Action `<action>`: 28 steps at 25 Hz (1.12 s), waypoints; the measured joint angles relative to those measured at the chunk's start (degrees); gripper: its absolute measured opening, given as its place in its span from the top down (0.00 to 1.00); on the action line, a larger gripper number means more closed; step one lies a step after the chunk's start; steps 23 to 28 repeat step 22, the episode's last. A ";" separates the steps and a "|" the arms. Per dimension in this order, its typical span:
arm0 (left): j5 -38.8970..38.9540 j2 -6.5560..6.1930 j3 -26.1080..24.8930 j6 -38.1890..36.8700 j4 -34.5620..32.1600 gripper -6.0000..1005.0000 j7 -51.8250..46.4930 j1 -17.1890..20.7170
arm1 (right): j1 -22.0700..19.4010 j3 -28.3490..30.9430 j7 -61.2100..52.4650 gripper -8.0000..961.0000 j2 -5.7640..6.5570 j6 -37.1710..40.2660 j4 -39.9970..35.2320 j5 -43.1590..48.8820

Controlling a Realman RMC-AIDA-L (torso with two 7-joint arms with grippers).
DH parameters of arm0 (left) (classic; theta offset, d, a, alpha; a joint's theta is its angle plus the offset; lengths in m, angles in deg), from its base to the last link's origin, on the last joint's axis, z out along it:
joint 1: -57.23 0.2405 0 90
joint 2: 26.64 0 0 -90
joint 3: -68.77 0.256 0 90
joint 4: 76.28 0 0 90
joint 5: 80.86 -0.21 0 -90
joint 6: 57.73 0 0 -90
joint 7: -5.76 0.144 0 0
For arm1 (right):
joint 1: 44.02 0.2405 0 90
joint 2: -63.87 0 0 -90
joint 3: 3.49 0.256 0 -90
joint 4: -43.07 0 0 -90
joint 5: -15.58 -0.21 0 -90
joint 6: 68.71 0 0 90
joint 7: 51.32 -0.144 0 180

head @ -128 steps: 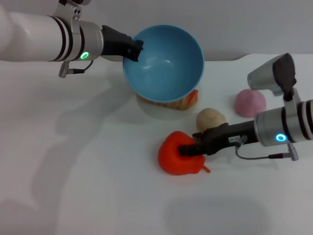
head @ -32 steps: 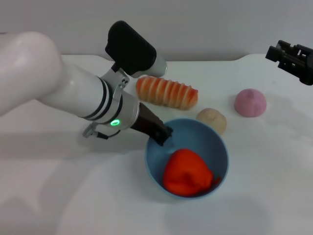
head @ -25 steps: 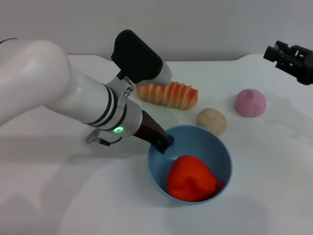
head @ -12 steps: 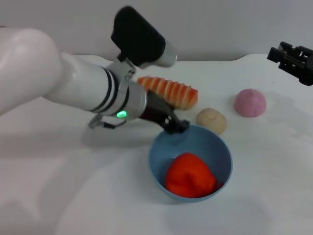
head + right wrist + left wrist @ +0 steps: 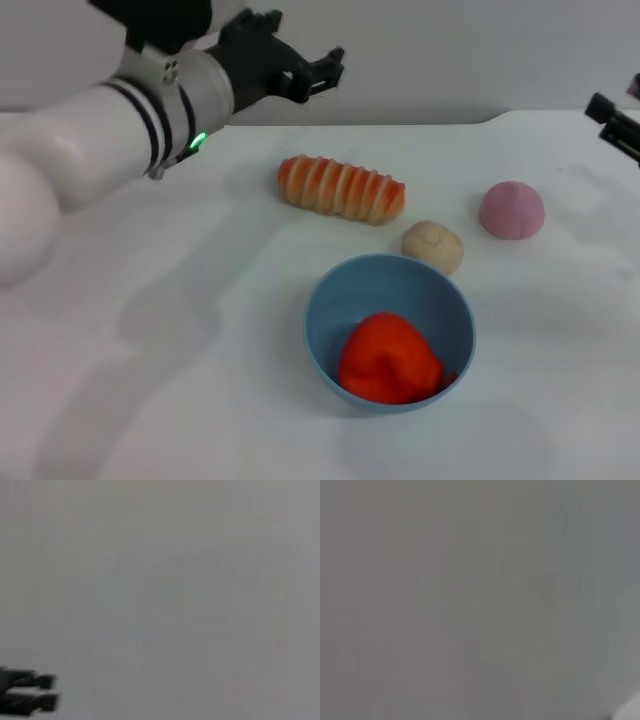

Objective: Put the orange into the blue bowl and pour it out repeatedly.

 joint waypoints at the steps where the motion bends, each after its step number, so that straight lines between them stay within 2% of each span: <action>1: 0.07 0.11 2.19 7.07 2.18 0.20 -0.11 1.66 | -0.34 0.25 5.50 0.34 -0.07 -0.30 2.89 -3.89; 2: 0.07 0.11 2.19 7.07 2.18 0.21 -0.11 1.66 | -0.34 0.25 5.50 0.33 -0.07 -0.30 2.89 -3.89; 3: 0.18 0.18 3.30 10.59 3.41 0.21 -0.23 2.19 | -0.50 0.26 8.22 0.32 -0.12 -0.39 4.43 -5.82; 5: 0.57 0.22 7.33 20.71 6.78 0.21 -0.69 3.58 | -0.55 0.27 14.46 0.30 -0.17 -0.76 8.23 -10.39; 7: 1.00 0.21 13.44 34.61 11.05 0.21 -1.03 5.01 | -0.47 0.42 22.60 0.28 -0.28 -1.21 12.76 -16.65; 8: 1.14 0.22 14.72 37.15 11.89 0.21 -1.09 5.28 | -0.38 0.55 26.73 0.27 -0.33 -1.25 14.92 -19.90; 10: 3.86 0.53 19.94 48.90 16.02 0.21 -1.81 6.01 | 0.09 0.76 35.38 0.27 -0.44 -0.44 20.60 -27.93; 12: 4.94 0.56 21.36 51.11 17.55 0.20 -2.10 5.87 | 0.43 0.81 40.19 0.27 -0.45 0.70 24.35 -33.70; 17: 9.96 0.83 32.90 69.17 28.05 0.20 -5.08 4.40 | 0.39 0.81 44.13 0.27 -0.52 4.70 30.86 -40.80; 20: 13.60 0.80 35.43 71.41 29.03 0.20 -6.58 4.85 | -0.33 1.34 44.28 0.27 -0.61 6.97 33.70 -41.31; 28: 13.98 0.79 35.68 71.48 29.37 0.20 -6.77 4.97 | -0.51 1.48 44.30 0.27 -0.63 7.32 34.05 -41.32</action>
